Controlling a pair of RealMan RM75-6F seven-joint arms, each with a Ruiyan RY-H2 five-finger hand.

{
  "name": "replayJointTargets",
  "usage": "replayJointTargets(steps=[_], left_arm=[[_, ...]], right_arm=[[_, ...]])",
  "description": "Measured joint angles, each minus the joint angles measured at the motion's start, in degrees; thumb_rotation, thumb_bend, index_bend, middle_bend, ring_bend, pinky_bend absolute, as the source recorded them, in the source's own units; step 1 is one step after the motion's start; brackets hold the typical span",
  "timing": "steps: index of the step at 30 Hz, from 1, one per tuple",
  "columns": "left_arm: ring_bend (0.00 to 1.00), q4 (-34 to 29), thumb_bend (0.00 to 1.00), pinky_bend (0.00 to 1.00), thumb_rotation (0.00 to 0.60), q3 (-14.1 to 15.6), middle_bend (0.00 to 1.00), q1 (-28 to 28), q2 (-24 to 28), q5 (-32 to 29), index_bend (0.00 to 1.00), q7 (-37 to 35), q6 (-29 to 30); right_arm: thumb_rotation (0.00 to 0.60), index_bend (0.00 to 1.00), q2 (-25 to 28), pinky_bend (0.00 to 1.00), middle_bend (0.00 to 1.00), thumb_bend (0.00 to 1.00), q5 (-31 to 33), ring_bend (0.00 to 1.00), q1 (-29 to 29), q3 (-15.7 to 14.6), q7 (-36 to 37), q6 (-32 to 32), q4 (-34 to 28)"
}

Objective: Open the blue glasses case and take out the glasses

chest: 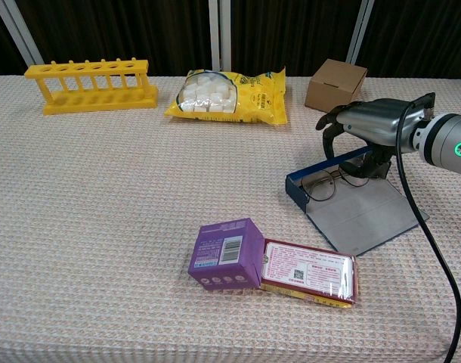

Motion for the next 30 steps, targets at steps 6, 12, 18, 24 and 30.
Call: replayJointTargets(steps=[6,12,18,24,30], left_arm=[[0.1,0.24,0.03,0.1,0.6,-0.12,0.13,0.04,-0.14,0.18,0.2,-0.23,0.29],[0.1,0.32,0.03,0.1,0.6,-0.12,0.13,-0.14,-0.3,0.44,0.2,-0.24,0.13],[0.1,0.4,0.03,0.1,0.6,0.08,0.13,-0.13,-0.44,0.29,0.2,-0.26,-0.28],[0.1,0.32,0.03,0.1,0.6,0.04,0.13,-0.03,-0.36,0.17,0.2,-0.15,-0.19],[0.1,0.51,0.03,0.1,0.6,0.0,0.13,0.1,-0.44,0.09,0.2,-0.3,0.0]], right_arm=[[0.6,0.53,-0.99,0.0,0.16,0.45,-1.78,0.0,-0.41,0.83,0.84,3.07,0.64],[0.6,0.53,-5.57,0.0,0.16,0.44,-5.04,0.0,-0.85,2.18,1.06,9.5,5.28],[0.6,0.53,-12.82,0.0,0.16,0.43,-8.54,0.0,-0.91,3.44,1.95,14.9,15.52],[0.6,0.53,-19.6,0.0,0.16,0.39,-10.4,0.0,-0.23,5.01,4.13,16.62,26.1],[0.6,0.53,-23.76,0.0,0.16,0.39,-12.07,0.0,0.62,6.37,7.02,17.99,32.9]])
